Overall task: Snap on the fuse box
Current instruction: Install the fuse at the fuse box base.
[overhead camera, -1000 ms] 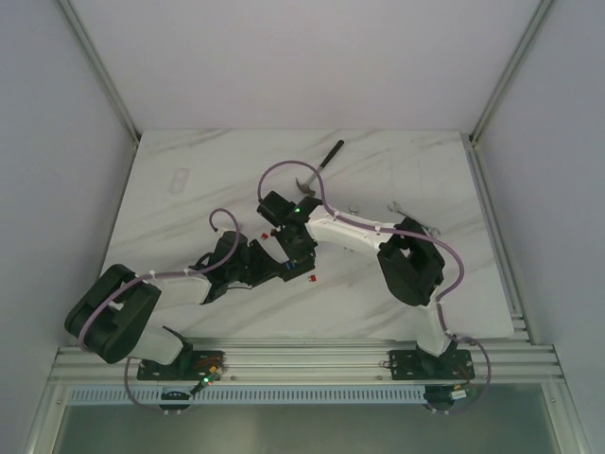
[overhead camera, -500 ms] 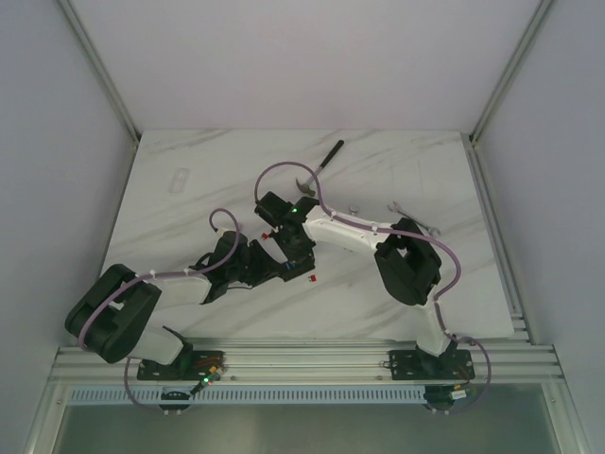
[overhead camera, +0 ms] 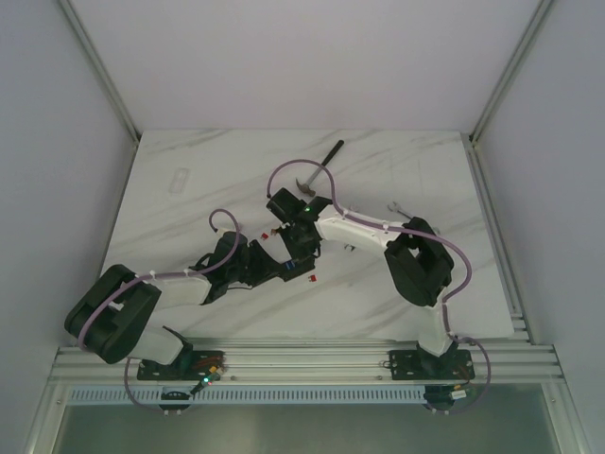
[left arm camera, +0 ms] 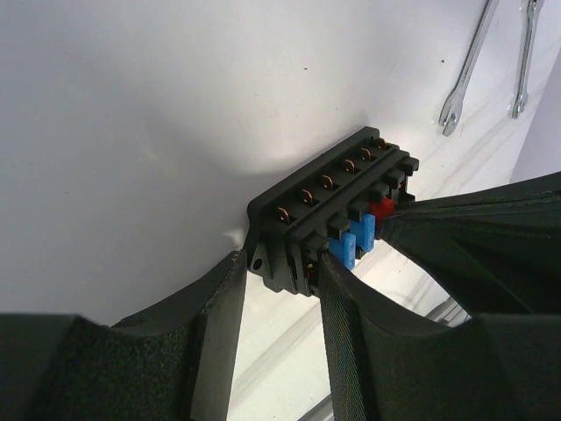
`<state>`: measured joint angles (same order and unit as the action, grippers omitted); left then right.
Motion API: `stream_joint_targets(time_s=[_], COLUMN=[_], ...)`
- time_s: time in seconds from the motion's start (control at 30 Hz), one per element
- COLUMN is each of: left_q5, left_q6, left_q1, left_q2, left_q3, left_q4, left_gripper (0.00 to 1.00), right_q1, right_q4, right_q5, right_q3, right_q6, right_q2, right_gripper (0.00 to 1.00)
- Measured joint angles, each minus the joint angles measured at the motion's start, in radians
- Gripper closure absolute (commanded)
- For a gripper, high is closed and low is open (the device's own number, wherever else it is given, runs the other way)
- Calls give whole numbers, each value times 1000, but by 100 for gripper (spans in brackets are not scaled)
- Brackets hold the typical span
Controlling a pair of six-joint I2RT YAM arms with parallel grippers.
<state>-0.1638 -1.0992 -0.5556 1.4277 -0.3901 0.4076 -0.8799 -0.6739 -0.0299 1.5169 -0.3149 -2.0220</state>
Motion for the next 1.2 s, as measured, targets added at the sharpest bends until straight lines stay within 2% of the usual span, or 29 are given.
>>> stream_joint_targets(time_s=[0.63, 0.9, 1.07, 1.2], left_q5=[3, 3, 3, 3], left_q6=[0, 0, 0, 0], left_q1=[-1, -1, -1, -1], left_q2=[-3, -5, -6, -6], left_q3=[0, 0, 0, 0], left_q4=[0, -1, -1, -1], left_gripper=[52, 52, 52, 52], right_q1=[3, -4, -8, -12], right_q4=[11, -11, -11, -7], right_q5=[-4, -3, -2, 0], right_q3=[-14, 14, 23, 28], right_q6=[2, 26, 36, 36], right_q2=[31, 33, 33, 33], right_gripper=[100, 82, 77, 78])
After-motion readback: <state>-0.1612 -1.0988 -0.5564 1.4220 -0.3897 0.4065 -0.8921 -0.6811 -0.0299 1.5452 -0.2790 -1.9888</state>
